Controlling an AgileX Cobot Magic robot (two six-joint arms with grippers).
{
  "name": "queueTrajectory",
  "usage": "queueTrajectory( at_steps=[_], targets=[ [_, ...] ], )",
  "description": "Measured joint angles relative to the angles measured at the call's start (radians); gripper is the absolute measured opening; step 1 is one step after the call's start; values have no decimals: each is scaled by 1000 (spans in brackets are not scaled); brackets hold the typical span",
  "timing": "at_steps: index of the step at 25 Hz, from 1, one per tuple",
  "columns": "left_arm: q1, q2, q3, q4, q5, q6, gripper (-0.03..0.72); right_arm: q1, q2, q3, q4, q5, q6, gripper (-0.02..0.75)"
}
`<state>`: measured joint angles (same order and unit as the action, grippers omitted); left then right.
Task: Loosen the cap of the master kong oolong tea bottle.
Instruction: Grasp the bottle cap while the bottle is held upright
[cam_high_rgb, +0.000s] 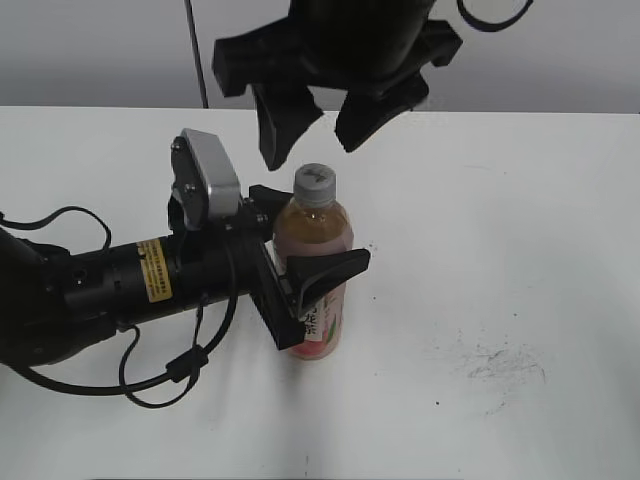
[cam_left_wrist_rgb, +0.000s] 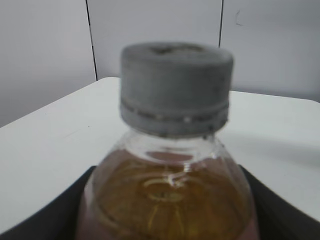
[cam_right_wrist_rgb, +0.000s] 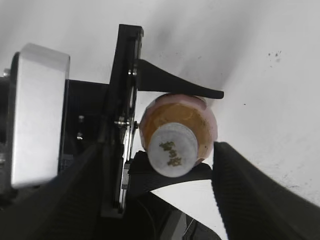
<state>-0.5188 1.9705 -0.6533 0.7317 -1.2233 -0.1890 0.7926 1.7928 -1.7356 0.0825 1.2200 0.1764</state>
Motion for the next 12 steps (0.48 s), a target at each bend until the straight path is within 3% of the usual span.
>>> queueTrajectory(
  at_steps=[12],
  targets=[
    [0,0,-1,0,0,0,445,-2,47,2,-37,0,2,501]
  ],
)
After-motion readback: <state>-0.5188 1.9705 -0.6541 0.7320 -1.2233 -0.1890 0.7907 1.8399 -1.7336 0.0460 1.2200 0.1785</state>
